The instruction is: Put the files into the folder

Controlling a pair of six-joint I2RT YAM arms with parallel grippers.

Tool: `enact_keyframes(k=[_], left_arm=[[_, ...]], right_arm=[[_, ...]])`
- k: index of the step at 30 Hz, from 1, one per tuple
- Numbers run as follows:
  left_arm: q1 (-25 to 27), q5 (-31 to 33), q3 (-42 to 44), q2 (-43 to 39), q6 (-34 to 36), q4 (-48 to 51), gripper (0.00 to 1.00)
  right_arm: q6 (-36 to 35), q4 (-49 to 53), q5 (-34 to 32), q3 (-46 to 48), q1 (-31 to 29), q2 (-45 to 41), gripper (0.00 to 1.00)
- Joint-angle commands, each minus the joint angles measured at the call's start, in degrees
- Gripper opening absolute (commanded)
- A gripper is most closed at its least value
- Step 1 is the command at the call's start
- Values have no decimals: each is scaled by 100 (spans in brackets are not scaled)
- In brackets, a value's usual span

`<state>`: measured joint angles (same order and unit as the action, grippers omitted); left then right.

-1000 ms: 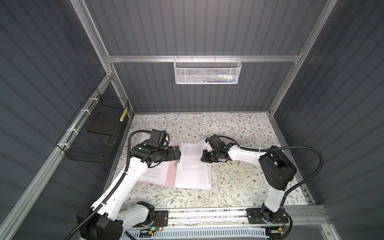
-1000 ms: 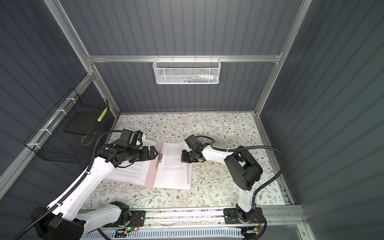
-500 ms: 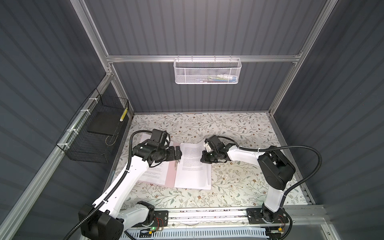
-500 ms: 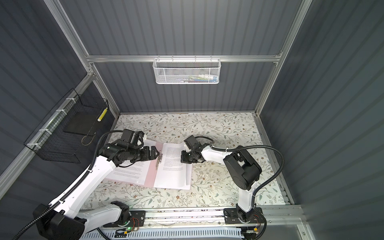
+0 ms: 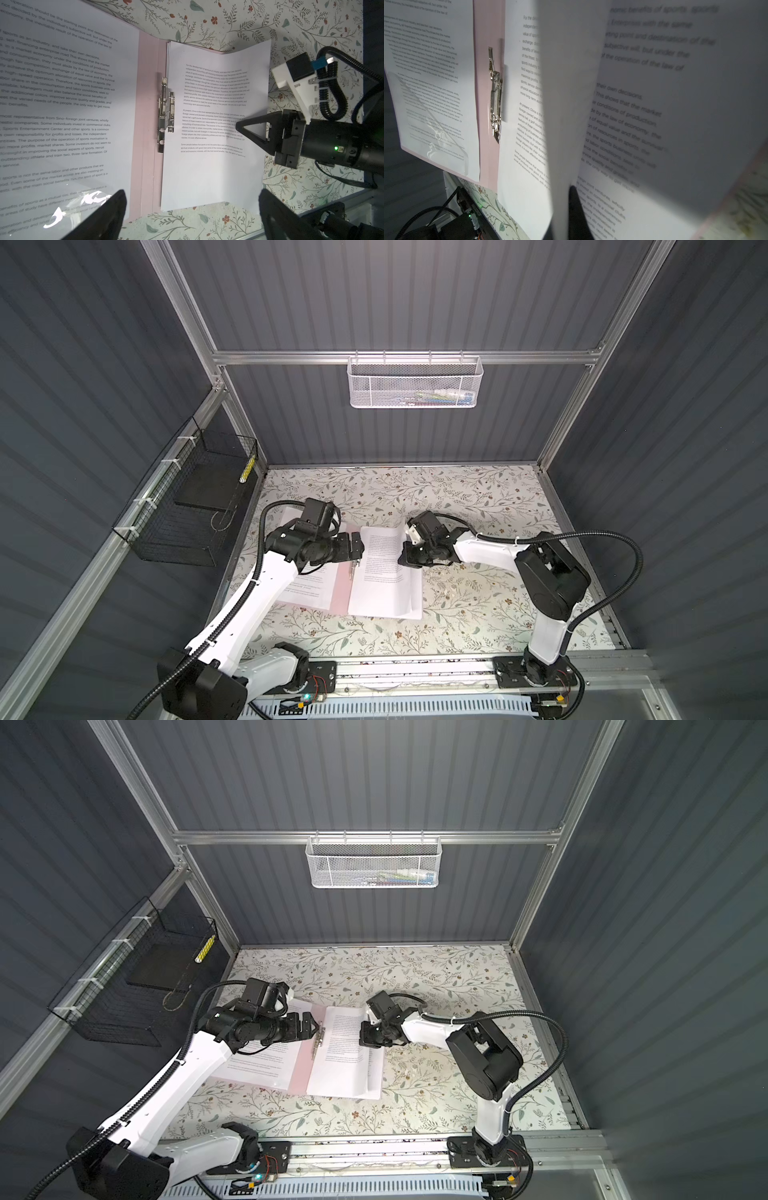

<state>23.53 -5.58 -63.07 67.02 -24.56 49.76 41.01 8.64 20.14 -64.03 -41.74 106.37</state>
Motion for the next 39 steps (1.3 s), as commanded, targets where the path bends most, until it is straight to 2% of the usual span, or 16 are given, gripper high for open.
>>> enact_keyframes(k=[1, 5, 8, 11, 14, 18, 26, 32, 39], left_arm=[[-33, 83, 20, 57, 31, 81, 100], [-33, 815, -165, 108, 34, 370, 100], [-65, 1389, -418, 215, 78, 683, 100], [-229, 1439, -524, 252, 134, 689, 100], [-529, 1472, -620, 391, 237, 720, 100], [-1081, 1429, -745, 642, 394, 679, 100], [-2399, 1026, -922, 1501, 596, 263, 100], [-2610, 1742, -1112, 2221, 458, -146, 100], [-3015, 1973, -1434, 2603, 572, -269, 100]], right_arm=[[30, 21, -28, 97, -39, -10, 10], [3, 166, -289, 100, -29, -98, 27], [-23, 316, -450, 123, -20, -222, 49], [-95, 542, -721, 132, -5, -420, 67], [-194, 832, -942, 121, 55, -573, 77], [-316, 1133, -1230, 164, 171, -721, 82], [-530, 745, -1055, 600, 401, -945, 99], [-538, 380, -650, 880, 642, -967, 99], [-611, 49, -144, 1151, 887, -1006, 99]])
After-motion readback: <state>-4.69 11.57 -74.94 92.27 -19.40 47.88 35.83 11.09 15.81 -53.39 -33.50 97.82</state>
